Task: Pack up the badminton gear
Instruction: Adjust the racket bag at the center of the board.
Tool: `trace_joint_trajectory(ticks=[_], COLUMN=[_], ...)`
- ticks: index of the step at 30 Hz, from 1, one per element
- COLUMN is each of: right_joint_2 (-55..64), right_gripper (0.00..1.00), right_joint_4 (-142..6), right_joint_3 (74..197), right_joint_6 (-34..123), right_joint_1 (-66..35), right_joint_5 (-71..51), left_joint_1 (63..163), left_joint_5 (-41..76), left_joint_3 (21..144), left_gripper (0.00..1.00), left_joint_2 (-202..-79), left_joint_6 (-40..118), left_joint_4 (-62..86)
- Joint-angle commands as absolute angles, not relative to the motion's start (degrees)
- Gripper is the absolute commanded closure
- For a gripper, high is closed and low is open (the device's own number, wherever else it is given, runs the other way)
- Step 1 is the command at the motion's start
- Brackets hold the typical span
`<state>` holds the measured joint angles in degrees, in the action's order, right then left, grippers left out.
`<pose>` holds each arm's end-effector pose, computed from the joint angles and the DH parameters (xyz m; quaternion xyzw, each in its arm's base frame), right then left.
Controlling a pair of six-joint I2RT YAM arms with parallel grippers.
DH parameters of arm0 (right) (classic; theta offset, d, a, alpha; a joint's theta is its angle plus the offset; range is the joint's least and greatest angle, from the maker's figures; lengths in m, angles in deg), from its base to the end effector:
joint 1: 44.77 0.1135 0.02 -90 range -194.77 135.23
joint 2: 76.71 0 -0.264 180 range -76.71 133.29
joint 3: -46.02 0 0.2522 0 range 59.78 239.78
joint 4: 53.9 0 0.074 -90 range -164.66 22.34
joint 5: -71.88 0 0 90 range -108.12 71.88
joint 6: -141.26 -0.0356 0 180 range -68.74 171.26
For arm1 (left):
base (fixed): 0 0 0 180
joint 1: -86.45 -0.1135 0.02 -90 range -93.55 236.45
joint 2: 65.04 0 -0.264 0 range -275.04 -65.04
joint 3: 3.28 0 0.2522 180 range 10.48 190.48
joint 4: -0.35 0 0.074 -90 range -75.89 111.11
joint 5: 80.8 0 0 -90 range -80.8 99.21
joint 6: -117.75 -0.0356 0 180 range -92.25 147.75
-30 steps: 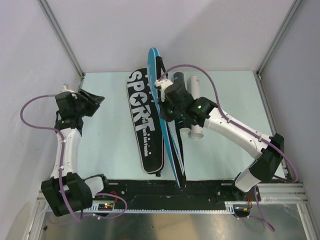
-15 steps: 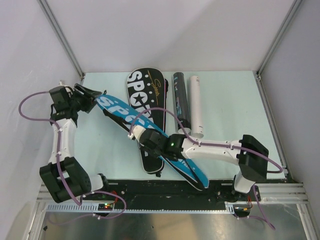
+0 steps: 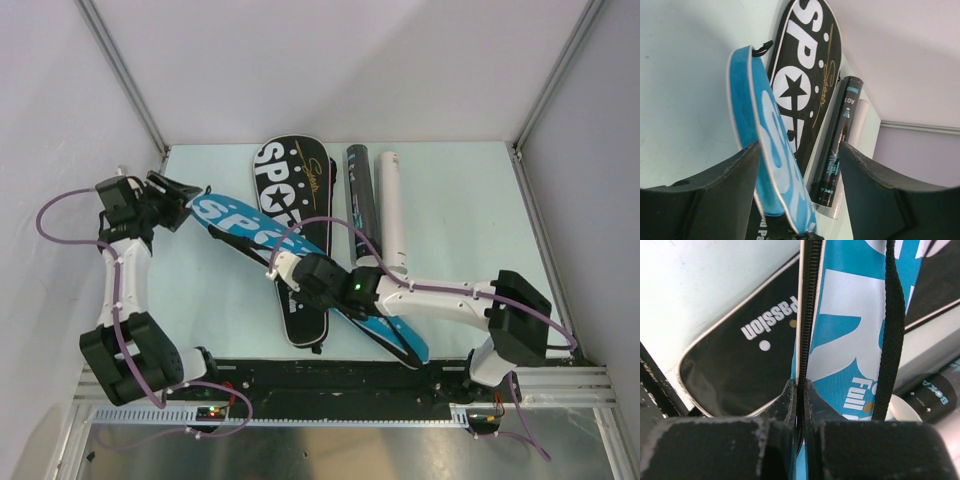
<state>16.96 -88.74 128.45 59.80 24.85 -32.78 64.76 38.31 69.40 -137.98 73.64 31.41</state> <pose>0.1336 0.3338 0.2497 -0.5429 0.7441 0.0866 0.3796 0.2708 0.0891 0.3101 -0.3669 0.7697 -0.3136 0.4178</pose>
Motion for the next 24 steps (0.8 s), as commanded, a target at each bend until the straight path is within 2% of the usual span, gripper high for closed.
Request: trace_joint_trajectory(ticks=[1,10,24], right_joint_2=[11.4,7.6,5.9], right_gripper=[1.00,1.00,1.00], right_joint_4=[-84.8,-83.6,-80.4], right_joint_3=[127.6,124.0,119.7], right_joint_6=[64.5,66.6,68.3], right_joint_1=[21.9,19.9,18.5], right_joint_5=[-31.3,-25.8,-21.2], left_joint_1=[63.8,63.7,63.6], left_joint_5=[36.0,28.6,35.0], left_joint_3=[69.4,70.6,67.4], left_gripper=[0.31,0.29,0.30], left_joint_2=[-134.6,-132.2,-138.8], left_joint_6=[69.0,64.3,66.5], left_joint_4=[35.2,41.6,39.6])
